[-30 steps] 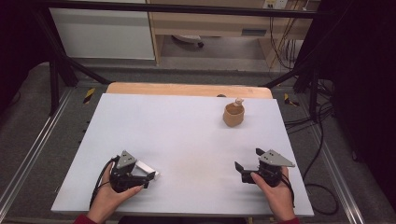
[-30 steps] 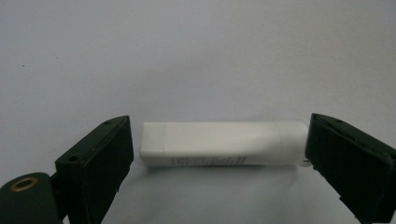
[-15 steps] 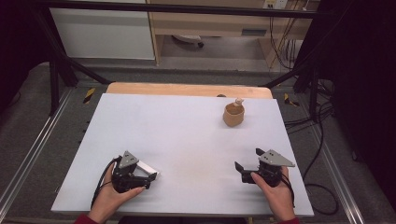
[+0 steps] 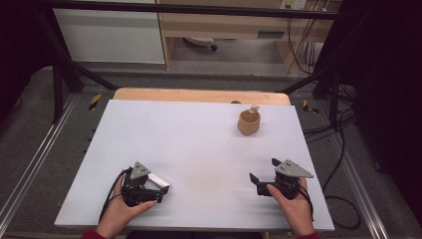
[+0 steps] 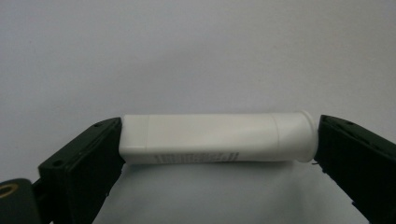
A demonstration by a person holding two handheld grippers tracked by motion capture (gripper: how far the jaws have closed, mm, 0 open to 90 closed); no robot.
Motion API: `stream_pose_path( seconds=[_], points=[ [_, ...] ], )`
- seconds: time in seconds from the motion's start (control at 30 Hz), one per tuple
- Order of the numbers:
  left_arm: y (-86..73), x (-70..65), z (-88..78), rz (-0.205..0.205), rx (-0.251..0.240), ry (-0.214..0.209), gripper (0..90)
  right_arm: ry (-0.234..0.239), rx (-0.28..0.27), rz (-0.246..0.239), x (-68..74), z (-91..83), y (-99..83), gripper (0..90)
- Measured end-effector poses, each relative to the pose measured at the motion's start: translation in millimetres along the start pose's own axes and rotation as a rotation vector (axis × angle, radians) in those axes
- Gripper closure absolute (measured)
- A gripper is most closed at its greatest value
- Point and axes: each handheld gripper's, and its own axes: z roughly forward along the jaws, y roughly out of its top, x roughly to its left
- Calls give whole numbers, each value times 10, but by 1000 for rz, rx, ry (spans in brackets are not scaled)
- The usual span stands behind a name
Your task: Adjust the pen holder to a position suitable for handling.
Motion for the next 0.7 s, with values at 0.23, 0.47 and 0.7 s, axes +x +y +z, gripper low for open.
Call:
stream_pose_path(
  seconds=[0.23,0.47,0.7],
  points=[
    [-5,-37,57,26,21,28,24,0,0,0,-1,-1,0,39],
    [-4,-9,55,30,27,6,34,0,0,-2,2,0,0,39],
    [-10,-1,56,35,25,0,34,3,3,-2,3,2,-1,39]
  ],
)
